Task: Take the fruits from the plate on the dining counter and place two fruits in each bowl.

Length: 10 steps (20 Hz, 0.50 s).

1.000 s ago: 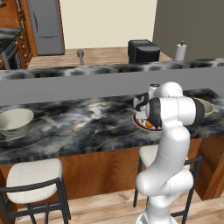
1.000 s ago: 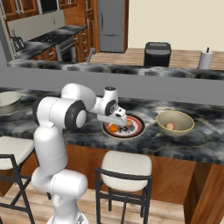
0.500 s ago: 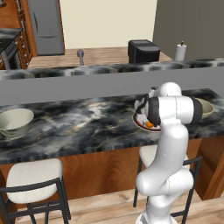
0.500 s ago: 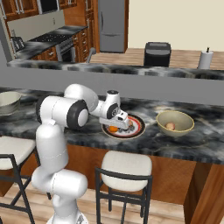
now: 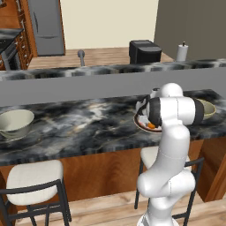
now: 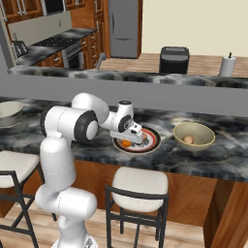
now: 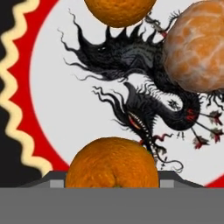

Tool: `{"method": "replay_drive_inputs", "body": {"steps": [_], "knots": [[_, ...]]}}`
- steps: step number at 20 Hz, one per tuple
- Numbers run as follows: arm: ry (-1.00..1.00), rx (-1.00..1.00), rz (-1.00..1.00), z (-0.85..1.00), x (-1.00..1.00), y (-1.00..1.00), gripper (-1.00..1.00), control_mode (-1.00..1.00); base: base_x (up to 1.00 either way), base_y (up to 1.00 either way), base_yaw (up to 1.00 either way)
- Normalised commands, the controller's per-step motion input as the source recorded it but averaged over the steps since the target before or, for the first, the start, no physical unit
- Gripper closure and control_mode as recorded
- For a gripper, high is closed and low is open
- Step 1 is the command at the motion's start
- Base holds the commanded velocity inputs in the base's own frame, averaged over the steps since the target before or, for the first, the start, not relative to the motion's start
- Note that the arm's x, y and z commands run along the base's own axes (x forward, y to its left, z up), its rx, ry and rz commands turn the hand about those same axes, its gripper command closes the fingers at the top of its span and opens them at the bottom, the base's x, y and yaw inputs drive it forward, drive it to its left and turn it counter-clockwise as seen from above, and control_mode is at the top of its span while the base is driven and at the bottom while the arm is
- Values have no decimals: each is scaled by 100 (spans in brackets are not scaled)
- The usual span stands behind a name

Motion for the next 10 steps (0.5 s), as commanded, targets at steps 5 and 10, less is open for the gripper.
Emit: {"method": "replay_drive_inputs", "body": {"steps": [5,10], "knots": [[-5,4,0,39,0,-28,100,-100,0,0,0],[-8,0,0,85,-21,-13,100,-100,0,0,0]]}}
